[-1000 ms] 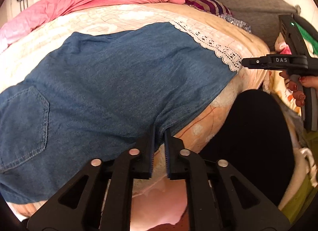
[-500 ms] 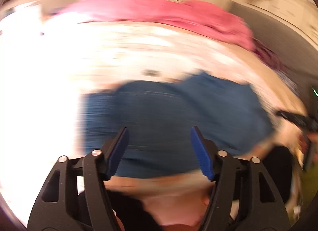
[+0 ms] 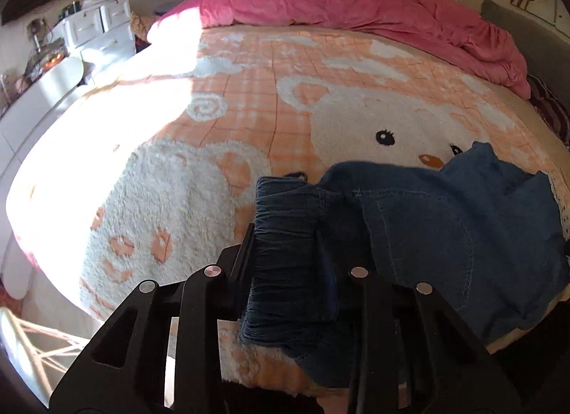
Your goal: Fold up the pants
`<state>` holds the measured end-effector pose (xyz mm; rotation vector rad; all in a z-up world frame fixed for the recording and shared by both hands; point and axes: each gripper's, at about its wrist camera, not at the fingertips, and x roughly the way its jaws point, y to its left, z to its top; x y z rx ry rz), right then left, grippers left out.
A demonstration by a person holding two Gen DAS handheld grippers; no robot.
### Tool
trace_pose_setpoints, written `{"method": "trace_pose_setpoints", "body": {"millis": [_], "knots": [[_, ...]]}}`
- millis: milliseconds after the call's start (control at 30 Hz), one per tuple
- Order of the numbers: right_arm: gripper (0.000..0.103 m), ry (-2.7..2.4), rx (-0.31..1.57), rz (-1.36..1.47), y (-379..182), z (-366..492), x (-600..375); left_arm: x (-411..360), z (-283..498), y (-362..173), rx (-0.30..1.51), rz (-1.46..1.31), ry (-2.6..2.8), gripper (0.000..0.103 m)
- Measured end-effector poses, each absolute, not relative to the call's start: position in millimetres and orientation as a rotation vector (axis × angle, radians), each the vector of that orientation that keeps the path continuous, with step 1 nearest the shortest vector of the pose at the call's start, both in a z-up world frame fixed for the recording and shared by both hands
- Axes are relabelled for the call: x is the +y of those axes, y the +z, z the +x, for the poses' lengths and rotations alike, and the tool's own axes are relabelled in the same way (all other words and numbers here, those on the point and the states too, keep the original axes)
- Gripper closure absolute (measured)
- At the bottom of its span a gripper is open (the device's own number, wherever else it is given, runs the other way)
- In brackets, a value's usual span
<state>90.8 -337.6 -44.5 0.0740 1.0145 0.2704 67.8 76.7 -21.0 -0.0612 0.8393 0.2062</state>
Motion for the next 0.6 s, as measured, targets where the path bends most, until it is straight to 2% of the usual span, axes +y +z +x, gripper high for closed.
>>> {"method": "trace_pose_setpoints", "body": {"millis": [100,167,267,300,367,467,600], "knots": [[0.044,0.248,1.006,0.061,-43,84,-341,99,64,-7,0.804,-0.032,0.278,0.079],[0.042,0.25,0.998,0.092,-47,82,-345,108,70,-22,0.856,-0.03,0.288,0.079],[0.034,0.249,0.992,0.067,-52,81,-338,106,76,-32,0.882,-0.024,0.281,0.078],[0.031,0.253,0.993,0.046,-51,81,-335,110,73,-26,0.861,-0.042,0.284,0.076],[0.03,0.261,1.002,0.044,-47,81,-335,115,68,-22,0.883,-0.059,0.315,0.056],[0.03,0.3,0.964,0.107,-33,78,-344,117,46,-3,0.856,-0.101,0.298,0.053],[0.03,0.284,0.943,0.132,-26,87,-358,96,35,30,0.779,0.061,0.337,0.052]]}}
